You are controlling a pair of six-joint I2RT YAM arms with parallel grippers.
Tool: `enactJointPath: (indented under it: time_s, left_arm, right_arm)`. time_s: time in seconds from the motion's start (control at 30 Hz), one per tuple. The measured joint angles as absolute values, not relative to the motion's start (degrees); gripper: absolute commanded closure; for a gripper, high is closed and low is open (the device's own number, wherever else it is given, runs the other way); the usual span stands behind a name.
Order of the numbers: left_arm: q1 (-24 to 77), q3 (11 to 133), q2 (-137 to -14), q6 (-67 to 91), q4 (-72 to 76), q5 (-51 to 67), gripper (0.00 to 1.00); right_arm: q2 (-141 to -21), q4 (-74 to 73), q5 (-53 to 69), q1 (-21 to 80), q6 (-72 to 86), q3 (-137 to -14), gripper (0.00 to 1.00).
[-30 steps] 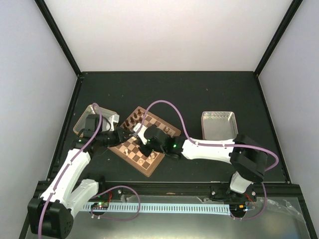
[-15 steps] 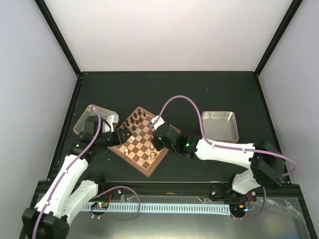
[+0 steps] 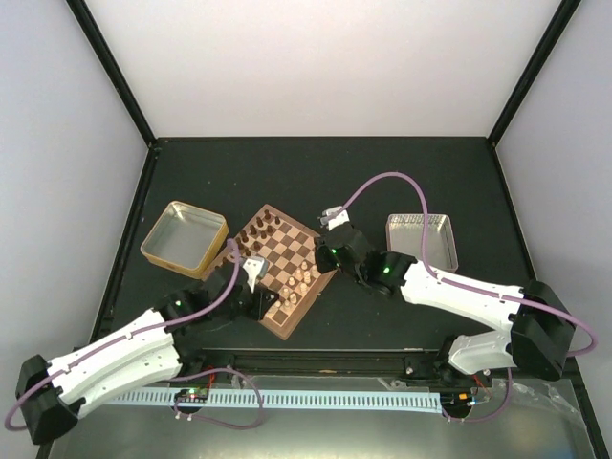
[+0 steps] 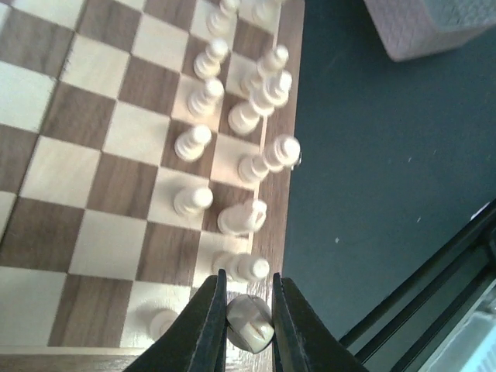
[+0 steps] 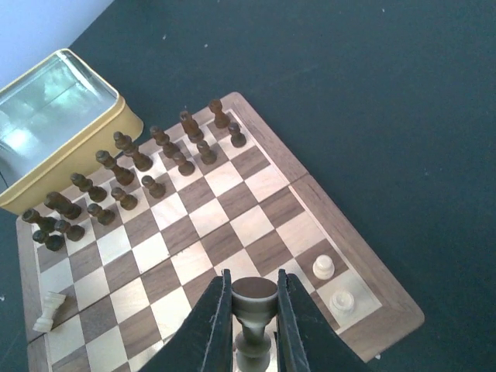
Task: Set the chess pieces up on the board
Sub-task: Place the chess piece on the chessboard.
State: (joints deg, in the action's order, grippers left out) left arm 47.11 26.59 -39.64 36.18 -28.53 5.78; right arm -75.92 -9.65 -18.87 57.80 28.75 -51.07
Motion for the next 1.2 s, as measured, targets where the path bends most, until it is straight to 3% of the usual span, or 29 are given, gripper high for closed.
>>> enactJointPath:
  time_s: [0.33,0.8,1.2]
  left_arm:
    - [64.1,24.9,-42.1,36.8,-26.0,-11.9,0.98]
    - [65.0,23.2,-42.3,37.8,-23.9,-20.1,0.99]
    - [65.0,22.7,-44.7,38.0,-21.8,-20.5,0.98]
  right_arm:
    - [-75.9,-10.0,-17.8,57.5,31.0,-50.2,0.95]
    - [-75.9,-10.0,-17.6,57.3,31.7,-49.9,0.95]
    - [-75.9,-10.0,-17.1,57.2,31.9,-49.9,0.94]
